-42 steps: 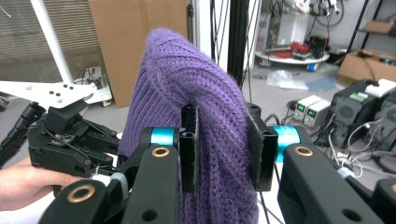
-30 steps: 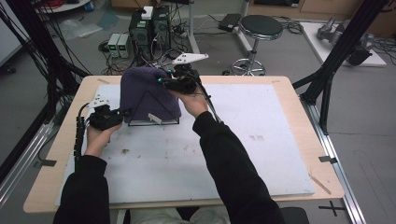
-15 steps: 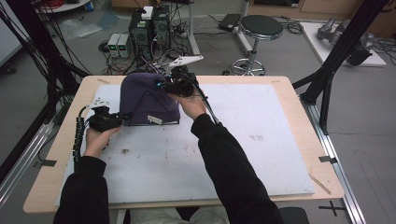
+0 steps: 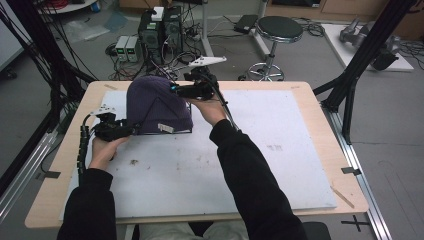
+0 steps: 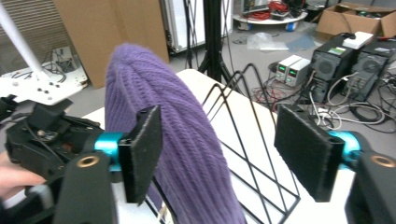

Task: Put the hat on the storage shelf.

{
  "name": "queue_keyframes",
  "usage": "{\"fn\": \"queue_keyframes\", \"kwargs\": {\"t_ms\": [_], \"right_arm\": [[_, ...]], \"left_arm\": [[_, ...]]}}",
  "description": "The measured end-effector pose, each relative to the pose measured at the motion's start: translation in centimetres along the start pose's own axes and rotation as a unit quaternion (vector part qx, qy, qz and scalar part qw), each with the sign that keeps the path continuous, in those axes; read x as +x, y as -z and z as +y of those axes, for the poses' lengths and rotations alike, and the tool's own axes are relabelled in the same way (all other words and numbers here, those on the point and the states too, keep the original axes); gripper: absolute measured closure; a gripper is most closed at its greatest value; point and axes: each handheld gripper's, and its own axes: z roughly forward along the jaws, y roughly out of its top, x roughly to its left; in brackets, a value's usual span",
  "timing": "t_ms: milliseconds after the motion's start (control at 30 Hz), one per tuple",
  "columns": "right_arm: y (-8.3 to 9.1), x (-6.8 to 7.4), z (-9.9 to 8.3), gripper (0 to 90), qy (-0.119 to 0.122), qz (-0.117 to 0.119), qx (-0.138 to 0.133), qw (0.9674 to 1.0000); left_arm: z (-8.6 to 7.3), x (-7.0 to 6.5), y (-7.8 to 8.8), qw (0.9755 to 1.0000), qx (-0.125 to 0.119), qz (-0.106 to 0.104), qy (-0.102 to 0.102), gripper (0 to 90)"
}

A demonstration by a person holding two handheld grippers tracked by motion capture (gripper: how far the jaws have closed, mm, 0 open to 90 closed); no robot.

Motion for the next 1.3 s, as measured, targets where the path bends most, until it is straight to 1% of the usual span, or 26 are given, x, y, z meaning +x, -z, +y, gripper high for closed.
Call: {"fn": "queue_keyframes", "kwargs": {"t_ms": [100, 167, 233, 267, 333, 367, 467, 533, 600, 700, 800, 900, 1000, 1067, 1133, 1233, 1267, 1300], "right_arm": [[0.8, -0.5, 0.1, 20.4, -0.007, -0.014, -0.004, 0.9999], [1.3, -0.9, 0.1, 17.2, -0.014, -0.019, -0.006, 0.9997], [1.7, -1.4, 0.0, 12.4, -0.020, -0.028, -0.006, 0.9994], [2.0, -1.6, -0.1, 12.4, -0.021, -0.033, -0.006, 0.9992], [2.5, -1.9, -0.2, 12.3, -0.018, -0.042, -0.003, 0.9990], [2.9, -2.1, -0.3, 12.3, -0.016, -0.047, -0.007, 0.9988], [4.0, -2.5, -0.7, 12.3, -0.009, -0.062, -0.017, 0.9979], [4.7, -2.9, -0.9, 12.1, -0.010, -0.069, -0.017, 0.9974], [5.5, -3.3, -1.2, 12.1, -0.009, -0.081, -0.021, 0.9964], [6.4, -4.0, -1.6, 11.8, -0.010, -0.097, -0.018, 0.9951], [7.4, -4.4, -2.0, 11.8, -0.010, -0.106, -0.018, 0.9941], [8.2, -4.7, -2.6, 11.8, -0.013, -0.111, -0.013, 0.9936], [9.0, -4.9, -3.4, 11.5, -0.007, -0.117, -0.015, 0.9930], [9.6, -5.2, -3.8, 11.5, -0.010, -0.120, -0.016, 0.9926], [10.2, -5.4, -4.3, 11.4, -0.013, -0.125, -0.019, 0.9920], [11.0, -5.6, -5.0, 11.4, -0.007, -0.143, -0.022, 0.9895], [11.3, -5.7, -5.2, 11.4, -0.008, -0.145, -0.022, 0.9891], [11.7, -5.7, -5.5, 11.4, -0.012, -0.147, -0.024, 0.9887]], "left_arm": [[0.3, -0.1, 0.6, 0.9998, -0.019, 0.003, 0.001, 35.9], [0.5, -0.2, 1.0, 0.9995, -0.033, 0.001, 0.004, 31.7], [0.8, -0.5, 1.5, 0.9990, -0.043, 0.009, -0.003, 29.4], [0.9, -0.7, 1.7, 0.9986, -0.050, 0.014, -0.008, 28.3], [1.2, -1.1, 2.1, 0.9977, -0.064, 0.017, -0.016, 27.4], [1.4, -1.4, 2.3, 0.9970, -0.072, 0.021, -0.018, 27.3], [1.7, -1.9, 2.7, 0.9956, -0.084, 0.034, -0.024, 24.1], [1.8, -2.1, 2.9, 0.9952, -0.087, 0.037, -0.024, 23.1], [1.8, -2.3, 3.0, 0.9950, -0.086, 0.042, -0.025, 22.1], [1.8, -2.6, 3.2, 0.9941, -0.091, 0.047, -0.034, 21.9], [1.7, -3.0, 3.3, 0.9924, -0.104, 0.054, -0.036, 21.9], [1.6, -3.2, 3.6, 0.9912, -0.110, 0.062, -0.041, 21.6], [1.5, -3.5, 3.9, 0.9895, -0.116, 0.073, -0.046, 19.4], [1.4, -3.7, 4.1, 0.9884, -0.125, 0.075, -0.044, 19.3], [1.4, -3.8, 4.4, 0.9872, -0.130, 0.079, -0.048, 19.3], [1.2, -4.0, 4.6, 0.9859, -0.133, 0.086, -0.053, 18.9], [1.2, -4.1, 4.7, 0.9855, -0.135, 0.087, -0.054, 18.5], [1.0, -4.1, 4.7, 0.9844, -0.140, 0.091, -0.055, 18.0]]}}
